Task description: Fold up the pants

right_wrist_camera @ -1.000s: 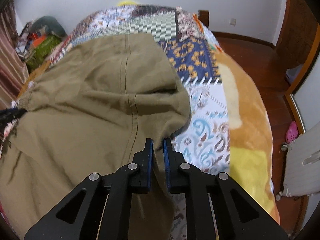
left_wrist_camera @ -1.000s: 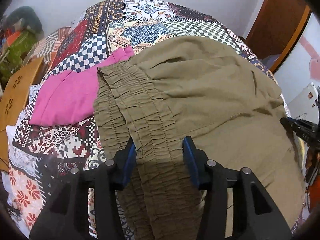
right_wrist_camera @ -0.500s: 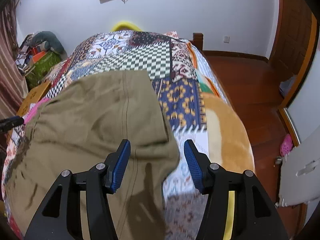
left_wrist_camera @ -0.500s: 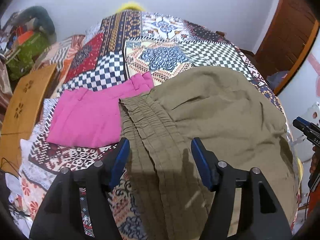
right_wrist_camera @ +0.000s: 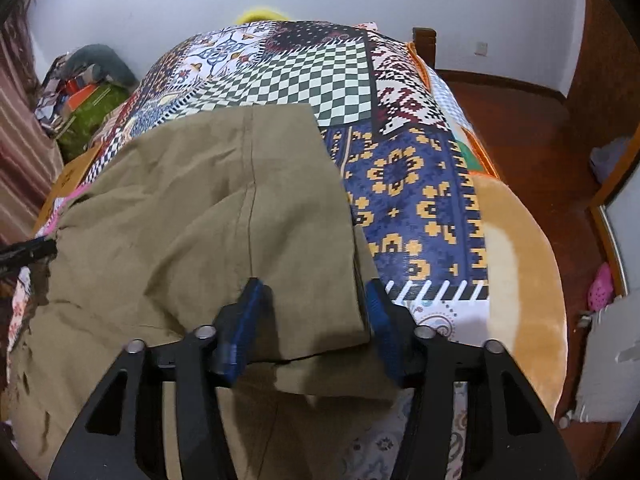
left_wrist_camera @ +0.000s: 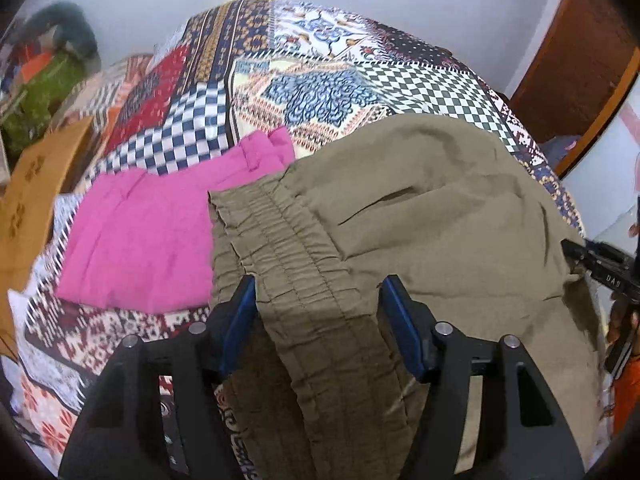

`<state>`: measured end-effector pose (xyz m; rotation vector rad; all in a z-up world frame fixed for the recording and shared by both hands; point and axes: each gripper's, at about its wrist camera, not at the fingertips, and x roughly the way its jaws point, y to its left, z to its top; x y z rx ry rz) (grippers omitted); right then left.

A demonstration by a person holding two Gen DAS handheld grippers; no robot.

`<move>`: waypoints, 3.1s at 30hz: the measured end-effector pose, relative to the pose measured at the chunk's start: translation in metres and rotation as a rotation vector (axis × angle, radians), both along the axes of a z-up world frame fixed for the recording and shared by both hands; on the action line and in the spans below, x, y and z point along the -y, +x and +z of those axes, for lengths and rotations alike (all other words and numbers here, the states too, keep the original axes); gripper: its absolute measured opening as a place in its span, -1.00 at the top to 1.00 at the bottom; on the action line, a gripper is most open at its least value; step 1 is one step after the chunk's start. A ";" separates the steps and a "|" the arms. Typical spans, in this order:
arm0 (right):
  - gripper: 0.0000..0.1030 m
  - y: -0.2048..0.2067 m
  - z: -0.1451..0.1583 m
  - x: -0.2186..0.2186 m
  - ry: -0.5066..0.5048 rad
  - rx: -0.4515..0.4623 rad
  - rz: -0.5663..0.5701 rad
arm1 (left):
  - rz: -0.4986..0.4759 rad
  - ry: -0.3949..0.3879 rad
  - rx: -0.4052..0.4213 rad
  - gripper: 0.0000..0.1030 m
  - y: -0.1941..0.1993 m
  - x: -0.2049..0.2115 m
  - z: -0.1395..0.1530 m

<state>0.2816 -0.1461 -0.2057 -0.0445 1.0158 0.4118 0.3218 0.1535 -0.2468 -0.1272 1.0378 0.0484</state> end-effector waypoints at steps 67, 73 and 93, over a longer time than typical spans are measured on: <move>0.02 0.092 0.037 -0.048 -0.054 0.112 0.076 | 0.063 -0.010 -0.029 -0.54 0.069 -0.061 -0.007; 0.02 0.124 0.010 -0.055 -0.088 0.047 0.078 | 0.050 -0.082 -0.072 -0.57 0.087 -0.063 -0.030; 0.77 0.128 -0.011 -0.074 -0.151 0.084 0.125 | -0.012 0.002 -0.030 -0.08 0.095 -0.049 -0.019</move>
